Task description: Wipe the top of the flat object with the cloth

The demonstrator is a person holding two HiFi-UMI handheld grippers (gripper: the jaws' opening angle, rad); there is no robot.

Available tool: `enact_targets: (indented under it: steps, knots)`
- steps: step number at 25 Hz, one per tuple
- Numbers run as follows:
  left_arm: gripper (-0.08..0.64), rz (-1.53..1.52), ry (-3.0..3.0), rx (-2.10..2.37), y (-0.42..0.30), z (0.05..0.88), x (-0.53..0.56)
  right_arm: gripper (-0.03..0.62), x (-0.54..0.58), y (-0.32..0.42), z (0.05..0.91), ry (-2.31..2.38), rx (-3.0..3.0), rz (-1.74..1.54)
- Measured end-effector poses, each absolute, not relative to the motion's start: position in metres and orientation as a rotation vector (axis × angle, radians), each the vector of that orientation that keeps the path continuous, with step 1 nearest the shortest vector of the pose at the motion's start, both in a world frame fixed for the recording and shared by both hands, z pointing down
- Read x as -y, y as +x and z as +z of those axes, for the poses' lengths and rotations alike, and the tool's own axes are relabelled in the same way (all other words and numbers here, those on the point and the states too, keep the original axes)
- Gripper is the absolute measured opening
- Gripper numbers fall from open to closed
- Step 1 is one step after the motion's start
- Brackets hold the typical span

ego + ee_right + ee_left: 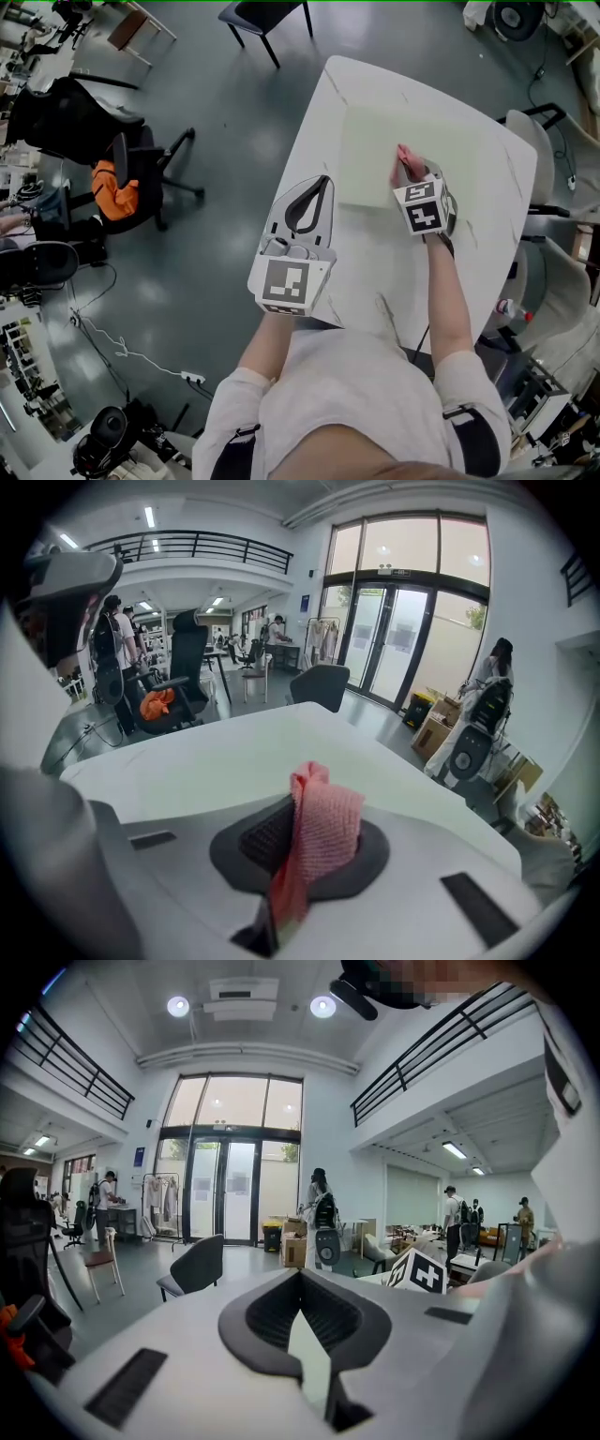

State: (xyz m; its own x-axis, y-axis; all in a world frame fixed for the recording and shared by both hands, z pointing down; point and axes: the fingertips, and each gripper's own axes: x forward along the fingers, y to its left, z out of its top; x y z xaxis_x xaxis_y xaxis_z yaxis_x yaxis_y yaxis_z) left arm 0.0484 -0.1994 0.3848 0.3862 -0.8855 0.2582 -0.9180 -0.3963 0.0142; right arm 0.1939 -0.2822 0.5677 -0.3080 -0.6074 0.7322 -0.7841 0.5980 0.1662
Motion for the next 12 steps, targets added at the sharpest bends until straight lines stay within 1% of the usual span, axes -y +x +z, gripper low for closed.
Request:
enact_targets:
  steps: [12]
  knots:
    - [0.014,0.323,2.529,1.587,0.107,0.38,0.196,0.03,0.278,0.296,0.569,1.208,1.959,0.32]
